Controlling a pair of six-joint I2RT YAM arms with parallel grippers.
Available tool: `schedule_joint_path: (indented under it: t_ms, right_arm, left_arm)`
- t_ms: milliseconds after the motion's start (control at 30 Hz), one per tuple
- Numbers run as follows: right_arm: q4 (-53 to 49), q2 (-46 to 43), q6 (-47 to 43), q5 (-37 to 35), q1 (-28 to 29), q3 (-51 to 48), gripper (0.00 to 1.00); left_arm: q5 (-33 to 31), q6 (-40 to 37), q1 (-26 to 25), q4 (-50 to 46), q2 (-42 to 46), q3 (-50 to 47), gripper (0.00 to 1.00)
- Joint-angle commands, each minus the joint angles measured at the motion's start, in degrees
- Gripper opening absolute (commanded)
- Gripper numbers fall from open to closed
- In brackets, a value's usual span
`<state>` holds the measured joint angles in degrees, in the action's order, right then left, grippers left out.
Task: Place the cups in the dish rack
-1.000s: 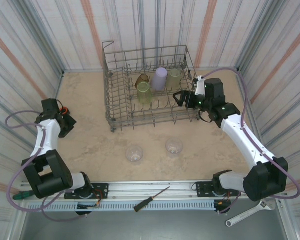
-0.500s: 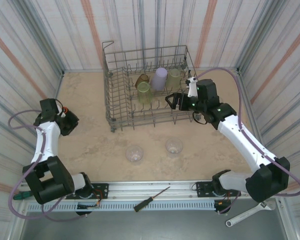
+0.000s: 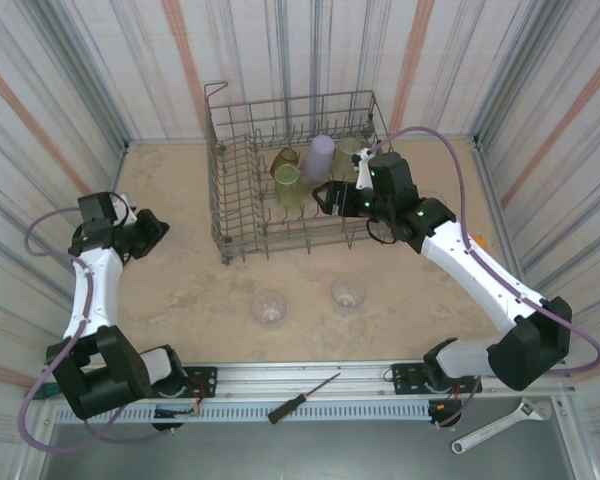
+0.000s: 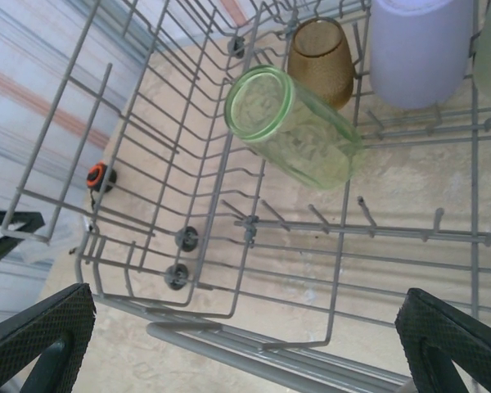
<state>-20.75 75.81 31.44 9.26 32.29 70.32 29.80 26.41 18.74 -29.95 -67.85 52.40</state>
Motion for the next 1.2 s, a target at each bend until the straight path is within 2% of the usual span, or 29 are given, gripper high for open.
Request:
schedule_joint_path:
  t_ms: [0, 167, 367, 567, 800, 1067, 1167]
  right_arm:
    - [-0.83, 0.74, 3.01, -3.18, 1.91, 2.15, 0.99]
    - [-1.46, 3.03, 3.37, -5.38, 4.04, 4.39, 0.99]
    - [-1.54, 6.00, 1.89, -1.77, 4.09, 6.48, 0.99]
    - [-0.11, 6.95, 0.52, 5.09, 0.36, 5.33, 0.99]
    - [2.14, 7.07, 0.62, 11.33, -2.44, 4.15, 0.99]
    - [5.37, 10.11, 2.07, 16.92, -5.24, 4.86, 0.99]
    - [8.75, 11.08, 4.30, 19.65, -6.44, 4.02, 0.99]
  left_arm:
    - [4.98, 0.13, -0.03, 1.94, 2.65, -0.63, 0.00]
    - [8.26, 0.83, -0.02, 2.24, 3.70, 1.02, 0.00]
    - [13.17, 4.94, -0.56, 6.22, 4.93, 2.40, 0.00]
    - [11.18, 6.74, -2.71, 8.11, 7.99, 3.23, 0.00]
    - [9.82, 9.08, -2.83, 7.60, 12.47, 5.44, 0.00]
    - [13.37, 10.87, -3.61, 12.55, 10.40, 8.42, 0.00]
    - [14.23, 10.77, -5.62, 13.70, 8.40, 10.18, 0.00]
